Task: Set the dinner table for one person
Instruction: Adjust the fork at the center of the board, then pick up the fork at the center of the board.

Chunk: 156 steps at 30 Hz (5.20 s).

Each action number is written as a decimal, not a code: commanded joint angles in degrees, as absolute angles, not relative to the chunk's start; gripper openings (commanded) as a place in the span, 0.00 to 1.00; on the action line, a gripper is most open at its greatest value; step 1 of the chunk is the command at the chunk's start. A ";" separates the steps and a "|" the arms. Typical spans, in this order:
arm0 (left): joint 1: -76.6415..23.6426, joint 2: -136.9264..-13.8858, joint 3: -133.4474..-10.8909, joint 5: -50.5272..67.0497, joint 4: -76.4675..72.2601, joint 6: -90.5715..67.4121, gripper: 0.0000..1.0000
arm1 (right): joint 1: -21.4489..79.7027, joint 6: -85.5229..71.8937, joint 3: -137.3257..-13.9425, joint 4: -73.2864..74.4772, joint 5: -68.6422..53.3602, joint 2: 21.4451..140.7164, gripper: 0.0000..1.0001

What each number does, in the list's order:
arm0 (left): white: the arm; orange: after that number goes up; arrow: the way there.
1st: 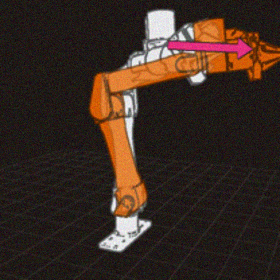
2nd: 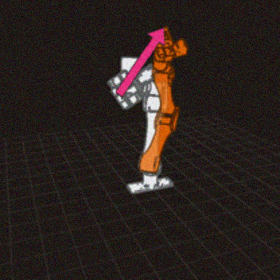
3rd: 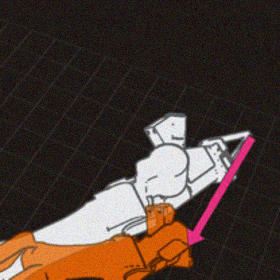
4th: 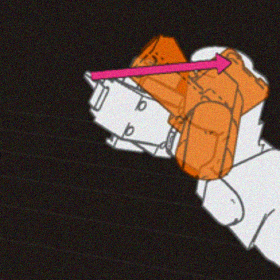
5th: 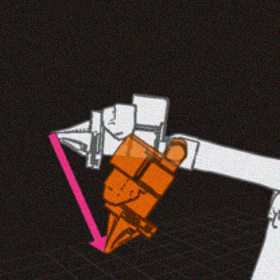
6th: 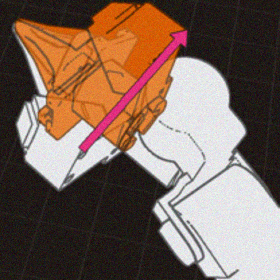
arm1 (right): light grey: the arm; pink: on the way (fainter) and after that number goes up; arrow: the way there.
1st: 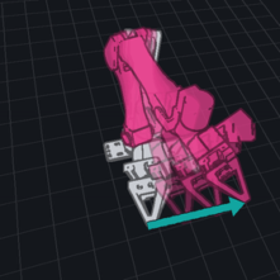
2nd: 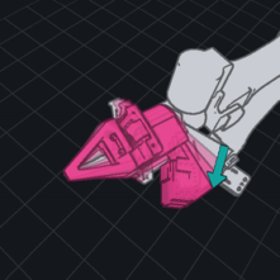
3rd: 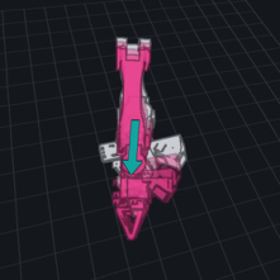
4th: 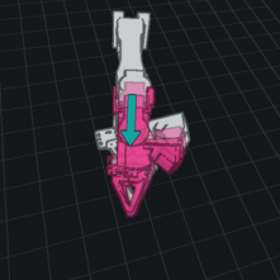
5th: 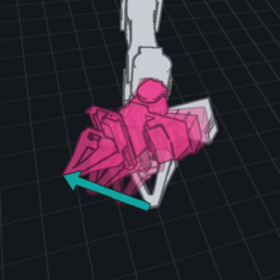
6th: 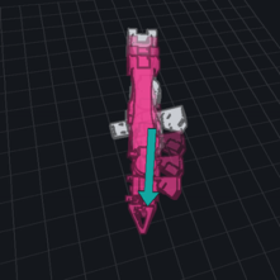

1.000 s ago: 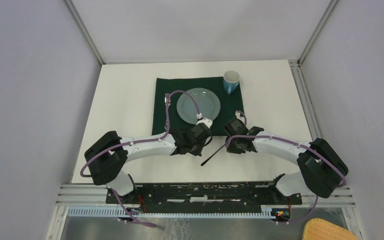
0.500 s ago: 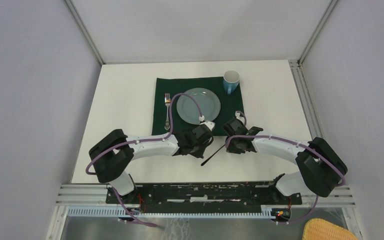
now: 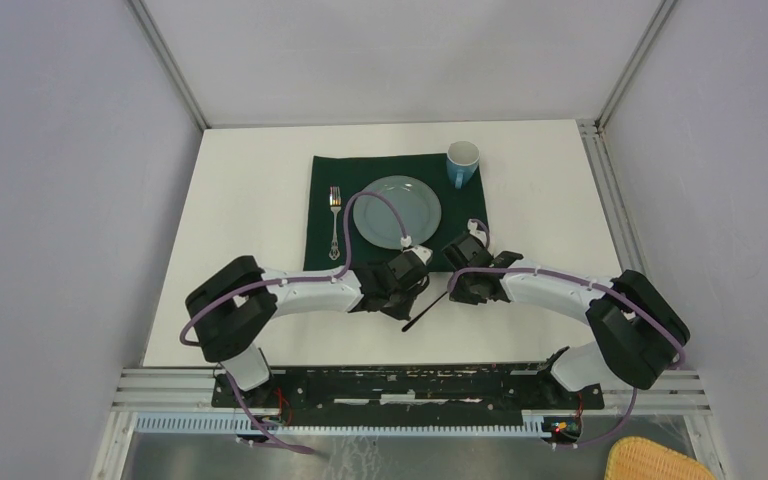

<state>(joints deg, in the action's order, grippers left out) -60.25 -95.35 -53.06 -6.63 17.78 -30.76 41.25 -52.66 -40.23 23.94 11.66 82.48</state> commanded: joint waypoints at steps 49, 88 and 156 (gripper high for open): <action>-66.21 -101.93 -61.39 -0.83 15.25 -37.44 0.02 | 41.12 -52.12 -43.06 21.53 10.59 89.47 0.00; -40.71 -78.81 -60.23 -7.36 25.55 -27.27 0.02 | 47.07 -58.06 -44.16 33.20 15.79 73.40 0.17; -40.43 -66.88 -52.82 0.19 28.38 -27.50 0.21 | 69.43 -101.29 -58.96 49.62 40.31 101.38 0.28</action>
